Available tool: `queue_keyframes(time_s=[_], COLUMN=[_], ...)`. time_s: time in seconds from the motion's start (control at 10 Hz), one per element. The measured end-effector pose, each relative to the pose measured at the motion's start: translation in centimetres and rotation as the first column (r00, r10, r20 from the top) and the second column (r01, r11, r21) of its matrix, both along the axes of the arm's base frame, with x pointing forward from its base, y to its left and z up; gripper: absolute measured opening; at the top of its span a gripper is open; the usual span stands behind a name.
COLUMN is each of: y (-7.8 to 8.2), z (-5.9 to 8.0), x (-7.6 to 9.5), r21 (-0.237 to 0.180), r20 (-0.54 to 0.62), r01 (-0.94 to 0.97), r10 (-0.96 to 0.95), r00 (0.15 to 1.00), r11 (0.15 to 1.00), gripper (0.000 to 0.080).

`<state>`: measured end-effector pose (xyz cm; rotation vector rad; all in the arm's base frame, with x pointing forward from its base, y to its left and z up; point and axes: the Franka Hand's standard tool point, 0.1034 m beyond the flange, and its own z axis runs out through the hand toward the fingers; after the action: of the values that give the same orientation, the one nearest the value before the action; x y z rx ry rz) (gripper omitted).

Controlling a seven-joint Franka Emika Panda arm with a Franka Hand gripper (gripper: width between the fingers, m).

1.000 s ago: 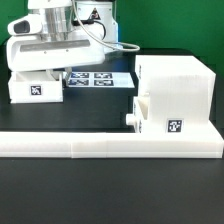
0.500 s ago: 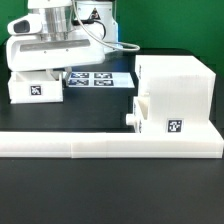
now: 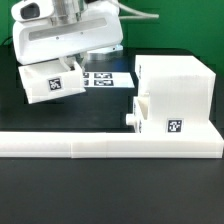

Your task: Assemble drawer

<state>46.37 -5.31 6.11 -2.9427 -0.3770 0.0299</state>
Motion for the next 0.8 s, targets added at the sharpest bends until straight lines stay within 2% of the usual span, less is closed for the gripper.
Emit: queue_keyframes(time_s=[0.2,0.4,0.6,0.8], y=[-0.2,-0.2,-0.1,0.4], z=[-0.5,-0.6,-0.9,-0.6], x=[-0.6,-0.6,0.0,1.1], r21=[-0.005,-0.002,-0.030,-0.064], r20=[0.012,0.035,0.072,0.084], r01=[-0.029,-0.168,-0.476,-0.625], r10=[0.029,0.168,0.477,0.628], r00=[1.000,0.985,0.876,0.773], r11=[1.000,0.986,0.879,0.778], gripper=[0.0045,0.0045,0.0045,0.0045])
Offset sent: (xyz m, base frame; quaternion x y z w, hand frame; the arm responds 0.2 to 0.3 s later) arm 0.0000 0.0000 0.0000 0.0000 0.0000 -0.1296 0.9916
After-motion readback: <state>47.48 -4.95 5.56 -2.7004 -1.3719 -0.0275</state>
